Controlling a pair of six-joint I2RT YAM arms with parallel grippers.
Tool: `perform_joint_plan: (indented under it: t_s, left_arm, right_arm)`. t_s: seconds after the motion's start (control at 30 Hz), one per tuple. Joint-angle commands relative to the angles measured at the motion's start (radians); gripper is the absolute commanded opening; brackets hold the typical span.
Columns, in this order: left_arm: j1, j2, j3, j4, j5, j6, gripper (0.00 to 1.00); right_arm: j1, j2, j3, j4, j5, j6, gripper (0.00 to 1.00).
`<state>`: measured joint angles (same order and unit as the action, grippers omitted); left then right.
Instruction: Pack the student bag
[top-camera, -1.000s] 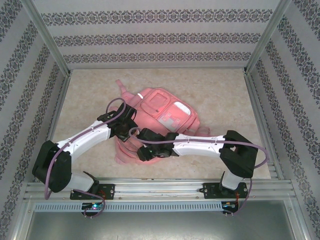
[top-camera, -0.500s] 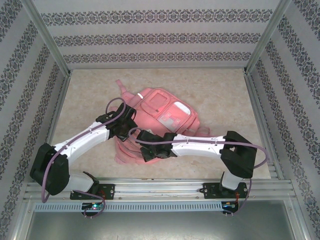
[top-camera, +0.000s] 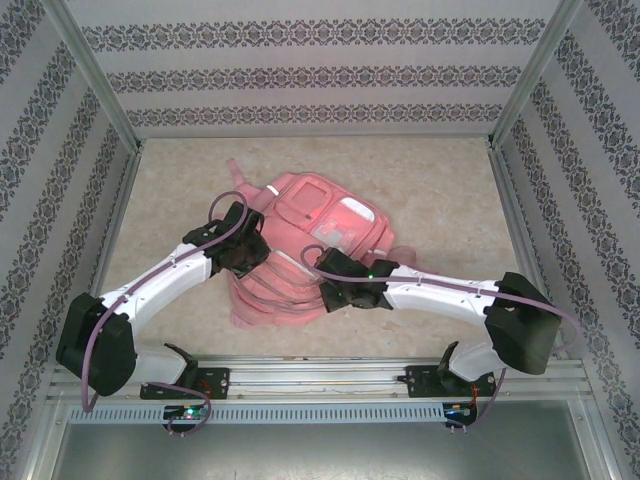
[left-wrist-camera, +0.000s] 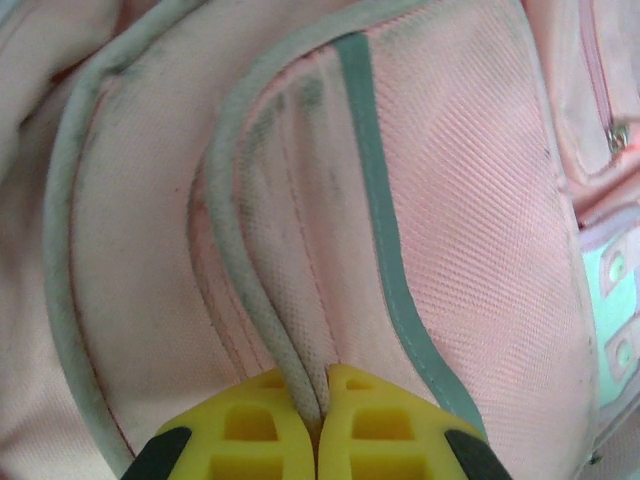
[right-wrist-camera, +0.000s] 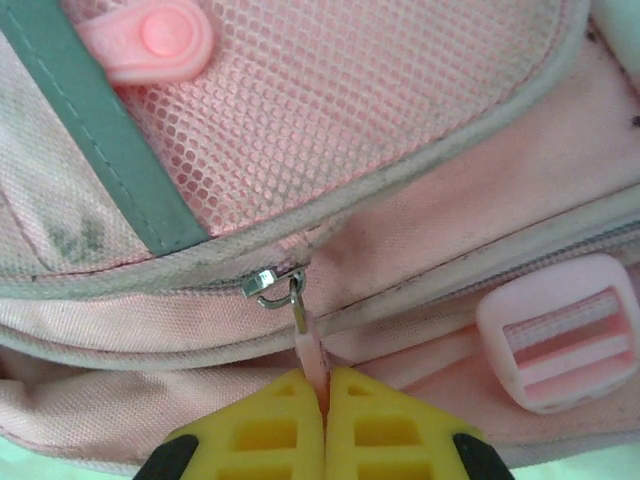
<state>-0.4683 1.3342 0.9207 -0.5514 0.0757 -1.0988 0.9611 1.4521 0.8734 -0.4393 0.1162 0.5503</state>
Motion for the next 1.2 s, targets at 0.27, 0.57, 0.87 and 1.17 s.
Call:
perform_joint_plan:
  t_s: [0.27, 0.57, 0.87, 1.17]
  left_arm:
    - [0.097, -0.113, -0.003, -0.031, 0.059, 0.31, 0.4]
    - [0.108, -0.352, -0.005, 0.083, -0.313, 0.976, 0.99]
    - [0.267, -0.264, -0.486, 0.887, -0.243, 1.263, 0.99]
    - [0.421, 0.125, -0.599, 1.496, 0.015, 1.184, 0.99]
  right_arm:
    - [-0.104, -0.154, -0.035, -0.076, 0.115, -0.093, 0.46]
    - [-0.167, -0.731, -0.204, 0.048, 0.521, -0.269, 0.98]
    - [-0.591, -1.092, -0.746, 0.628, 0.294, -0.595, 0.98]
    - [-0.961, -0.75, -0.833, 1.012, -0.083, -0.508, 0.98]
